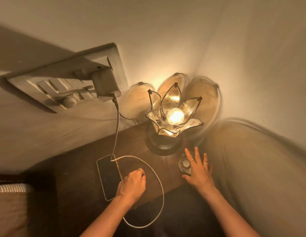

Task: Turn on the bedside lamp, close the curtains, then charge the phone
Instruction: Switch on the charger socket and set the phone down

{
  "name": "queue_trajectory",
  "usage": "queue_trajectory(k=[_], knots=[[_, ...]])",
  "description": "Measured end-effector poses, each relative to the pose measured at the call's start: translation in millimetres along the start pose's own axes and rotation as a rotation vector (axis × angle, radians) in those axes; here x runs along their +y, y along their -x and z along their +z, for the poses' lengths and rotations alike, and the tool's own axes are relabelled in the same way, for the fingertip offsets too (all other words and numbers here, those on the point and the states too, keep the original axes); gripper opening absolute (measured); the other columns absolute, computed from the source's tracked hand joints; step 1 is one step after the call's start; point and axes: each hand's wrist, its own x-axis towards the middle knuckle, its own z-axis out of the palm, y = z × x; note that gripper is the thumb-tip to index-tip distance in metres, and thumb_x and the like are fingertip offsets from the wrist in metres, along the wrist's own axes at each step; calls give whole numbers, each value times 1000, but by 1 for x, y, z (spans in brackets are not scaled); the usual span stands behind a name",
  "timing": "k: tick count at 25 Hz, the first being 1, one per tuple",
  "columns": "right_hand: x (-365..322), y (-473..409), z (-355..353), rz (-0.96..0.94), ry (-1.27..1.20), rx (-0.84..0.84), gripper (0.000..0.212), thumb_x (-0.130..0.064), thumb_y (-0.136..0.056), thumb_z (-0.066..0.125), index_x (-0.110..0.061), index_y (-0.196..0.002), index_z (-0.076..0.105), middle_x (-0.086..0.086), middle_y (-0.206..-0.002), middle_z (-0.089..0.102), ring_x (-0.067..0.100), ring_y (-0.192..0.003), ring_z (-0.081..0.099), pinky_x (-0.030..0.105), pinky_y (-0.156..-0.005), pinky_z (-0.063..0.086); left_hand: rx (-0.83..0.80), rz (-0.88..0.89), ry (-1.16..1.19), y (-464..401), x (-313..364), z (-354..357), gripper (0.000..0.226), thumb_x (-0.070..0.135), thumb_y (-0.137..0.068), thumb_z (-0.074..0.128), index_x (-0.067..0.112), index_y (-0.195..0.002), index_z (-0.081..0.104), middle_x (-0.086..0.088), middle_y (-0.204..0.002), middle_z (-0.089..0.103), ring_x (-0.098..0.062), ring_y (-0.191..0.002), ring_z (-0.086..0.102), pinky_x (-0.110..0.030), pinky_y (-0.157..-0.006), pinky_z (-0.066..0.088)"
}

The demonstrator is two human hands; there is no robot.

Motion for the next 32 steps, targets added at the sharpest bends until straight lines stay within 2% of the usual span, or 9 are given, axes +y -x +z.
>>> queue_trajectory(k=[3, 6, 11, 14, 18, 22, 25, 29, 32], knots=[[2, -5, 4, 13, -77, -19, 95, -24, -80, 68, -41, -146, 2, 3, -160, -6, 42, -143, 11, 50, -112, 29, -8, -9, 6, -3, 1, 4, 27, 33, -94, 34, 24, -103, 58, 1, -112, 67, -23, -104, 64, -37, -82, 51], [1, -10, 2, 7, -99, 9, 87, -21, -79, 67, -36, -146, 15, 7, -153, 13, 41, -131, 31, 46, -104, 39, -3, -23, 22, -2, -4, 7, 26, 33, -94, 35, 24, -102, 58, 1, -109, 67, -21, -100, 64, -35, -78, 50], [1, -4, 0, -35, -88, 38, 80, -24, -75, 68, -32, -144, 28, 5, -141, 30, 34, -123, 42, 41, -99, 43, -22, -139, 82, 2, -29, -2, 26, 33, -93, 37, 22, -100, 60, -3, -103, 69, -23, -95, 66, -36, -79, 52], [-11, 17, 4, -109, 0, -5, 79, -28, -75, 65, -36, -143, 27, 2, -141, 30, 33, -118, 43, 40, -90, 49, -14, -218, 155, 7, -57, -16, 27, 33, -93, 38, 20, -100, 61, -6, -103, 70, -25, -96, 66, -39, -83, 53], [-54, 44, 10, -273, 95, -87, 75, -42, -76, 60, -47, -140, 22, -3, -148, 24, 28, -123, 41, 40, -87, 50, 37, -379, 192, 16, -102, -30, 27, 33, -94, 39, 21, -103, 62, -6, -108, 68, -25, -99, 64, -33, -77, 49], [-125, 60, 22, -479, 95, -179, 79, -46, -72, 63, -50, -139, 21, -7, -147, 25, 25, -123, 41, 39, -90, 51, 121, -476, 273, 34, -152, -44, 24, 26, -94, 42, 17, -95, 64, -8, -94, 70, -23, -84, 65, -25, -62, 41], [-178, 66, 34, -619, 142, -207, 83, -40, -73, 65, -50, -139, 17, -8, -147, 24, 24, -123, 40, 40, -89, 52, 169, -508, 310, 49, -182, -54, 24, 26, -94, 42, 16, -94, 63, -3, -82, 67, -18, -71, 62, -24, -55, 40], [-254, 67, 57, -763, 231, -236, 80, -38, -76, 66, -45, -141, 19, -2, -148, 25, 28, -123, 40, 43, -85, 54, 185, -558, 401, 65, -224, -57, 22, 26, -94, 42, 15, -93, 62, -7, -90, 69, -22, -81, 66, -30, -64, 47], [-306, 57, 75, -811, 308, -269, 87, -28, -74, 70, -41, -143, 18, 2, -149, 24, 33, -127, 37, 47, -87, 53, 191, -592, 500, 67, -250, -60, 22, 23, -93, 41, 15, -92, 62, -8, -94, 69, -23, -85, 65, -33, -73, 50]])
